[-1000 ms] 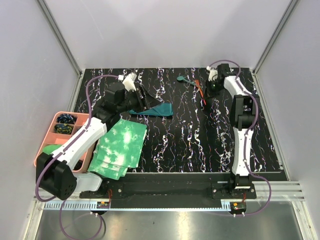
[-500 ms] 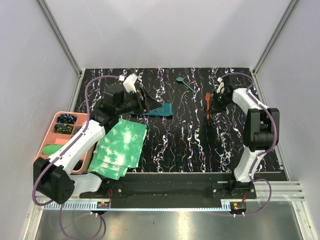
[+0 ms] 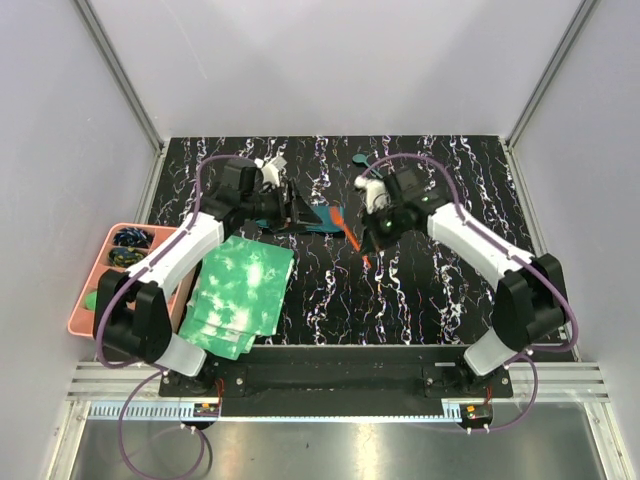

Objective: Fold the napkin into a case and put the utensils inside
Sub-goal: Pass from the right arm to the left

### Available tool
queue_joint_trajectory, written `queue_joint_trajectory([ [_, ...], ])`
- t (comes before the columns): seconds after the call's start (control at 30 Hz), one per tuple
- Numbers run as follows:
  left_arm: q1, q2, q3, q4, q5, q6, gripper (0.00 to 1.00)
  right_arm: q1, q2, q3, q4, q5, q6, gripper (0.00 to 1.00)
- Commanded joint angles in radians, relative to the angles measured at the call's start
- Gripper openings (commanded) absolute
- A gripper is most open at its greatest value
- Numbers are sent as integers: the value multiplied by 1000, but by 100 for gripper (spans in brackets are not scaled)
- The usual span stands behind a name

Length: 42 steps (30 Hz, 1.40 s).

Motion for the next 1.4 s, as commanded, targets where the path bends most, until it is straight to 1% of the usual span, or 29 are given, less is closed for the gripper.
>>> queue_joint_trajectory([
  [0.0,29,-93,27,-163,-106,187,70,102,-60,-37,3,-33,-108,0],
  [0.07,35,-108,27,-214,-136,254,70,163,-73,-40,5,-16,-139,0],
  [0.13,60,-105,14,-266,-124,276,69,188,-86,-40,5,-15,-155,0],
  [0.23,81,-111,-30,-268,-59,288,67,221,-109,-37,5,-21,-177,0],
  [0.27,81,-111,-38,-268,-20,294,64,234,-113,-29,-3,-22,-183,0],
  [0.3,81,-110,-45,-262,-10,298,63,243,-115,-26,-8,-19,-186,0],
  [0.43,84,-105,-58,-251,5,289,61,272,-119,-14,-17,-21,-197,0],
  [0.47,86,-104,-55,-247,19,282,59,277,-121,-14,-17,-22,-197,0],
  [0.5,89,-104,-58,-218,33,272,56,281,-119,-14,-20,-21,-199,0],
  [0.53,89,-105,-70,-198,49,244,55,283,-119,-17,-18,-18,-199,0],
  [0.6,90,-108,-79,-158,73,223,54,286,-121,-17,-23,-16,-200,0],
  [0.73,90,-90,-88,-151,85,213,51,294,-127,-21,-22,-15,-199,0],
  [0.93,89,-68,-102,-151,80,215,50,303,-121,-15,-17,-15,-200,0],
  [1.13,87,-36,-90,-151,68,218,38,309,-124,-9,-5,-21,-197,0],
  [1.17,87,-31,-87,-151,64,218,35,314,-121,-6,-5,-21,-197,0],
  [1.23,87,-27,-82,-150,53,213,23,315,-119,-3,-2,-19,-197,0],
  [1.27,89,-31,-81,-147,19,212,17,315,-118,-2,-2,-15,-195,0],
  [1.3,90,-47,-81,-147,-11,212,0,315,-113,-3,3,26,-177,0],
  [1.33,107,-60,-82,-147,-51,203,0,314,-100,11,12,69,-163,14],
  [1.37,119,-76,-90,-116,-128,190,0,315,-89,21,18,126,-133,28],
])
